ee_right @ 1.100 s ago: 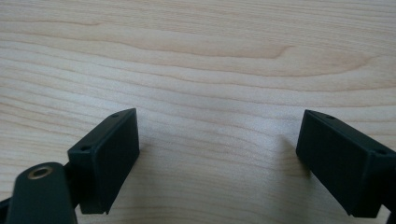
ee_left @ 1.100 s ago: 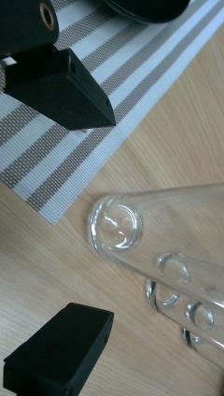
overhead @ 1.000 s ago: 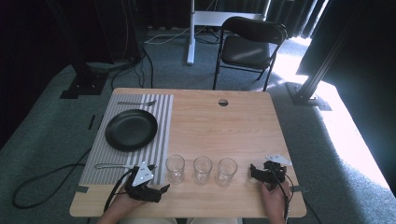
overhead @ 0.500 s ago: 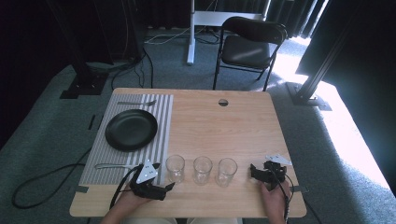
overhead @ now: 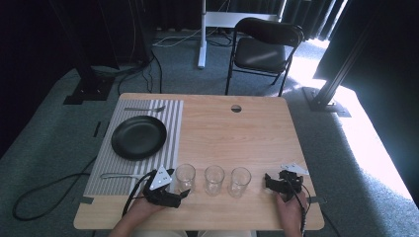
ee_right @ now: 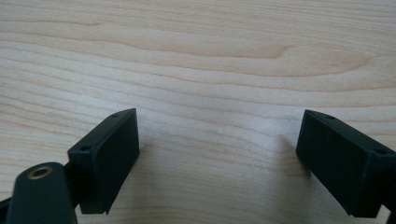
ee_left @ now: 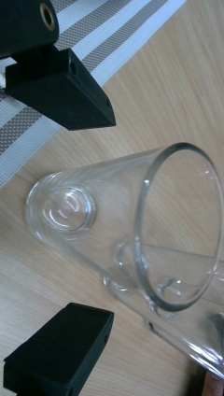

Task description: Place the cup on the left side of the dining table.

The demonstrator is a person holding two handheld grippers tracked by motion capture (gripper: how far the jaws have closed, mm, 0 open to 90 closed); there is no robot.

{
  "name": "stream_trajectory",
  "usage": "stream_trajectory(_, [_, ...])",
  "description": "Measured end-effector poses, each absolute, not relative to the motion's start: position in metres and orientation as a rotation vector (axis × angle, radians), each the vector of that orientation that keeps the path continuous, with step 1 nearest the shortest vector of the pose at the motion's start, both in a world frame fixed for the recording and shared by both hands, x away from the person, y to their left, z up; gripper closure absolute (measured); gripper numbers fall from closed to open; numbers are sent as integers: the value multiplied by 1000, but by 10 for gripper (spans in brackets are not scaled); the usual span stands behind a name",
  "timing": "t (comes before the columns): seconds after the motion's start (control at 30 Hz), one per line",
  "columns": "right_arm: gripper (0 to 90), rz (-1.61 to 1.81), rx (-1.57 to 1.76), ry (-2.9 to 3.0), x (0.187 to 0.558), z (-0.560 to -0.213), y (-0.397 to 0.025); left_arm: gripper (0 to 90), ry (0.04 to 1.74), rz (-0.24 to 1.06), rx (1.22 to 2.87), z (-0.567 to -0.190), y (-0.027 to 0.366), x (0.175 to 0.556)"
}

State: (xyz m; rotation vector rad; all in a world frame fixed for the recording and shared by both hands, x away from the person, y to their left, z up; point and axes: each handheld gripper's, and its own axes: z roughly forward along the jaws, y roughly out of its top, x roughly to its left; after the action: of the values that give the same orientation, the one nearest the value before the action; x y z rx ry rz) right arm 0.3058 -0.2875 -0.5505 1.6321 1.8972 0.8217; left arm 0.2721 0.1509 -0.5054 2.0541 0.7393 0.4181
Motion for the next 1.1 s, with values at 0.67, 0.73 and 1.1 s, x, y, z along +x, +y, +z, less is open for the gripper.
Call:
stream_trajectory(0.67, [127, 822, 1632, 1897, 306, -551, -287, 141, 717, 462, 1971, -505, 140, 279])
stream_trajectory(0.73, [127, 822, 1632, 1897, 306, -551, -287, 149, 710, 485, 1961, -506, 138, 279])
stream_trajectory(1.1, [127, 822, 1633, 1897, 306, -550, -287, 164, 716, 522, 1906, -509, 134, 279])
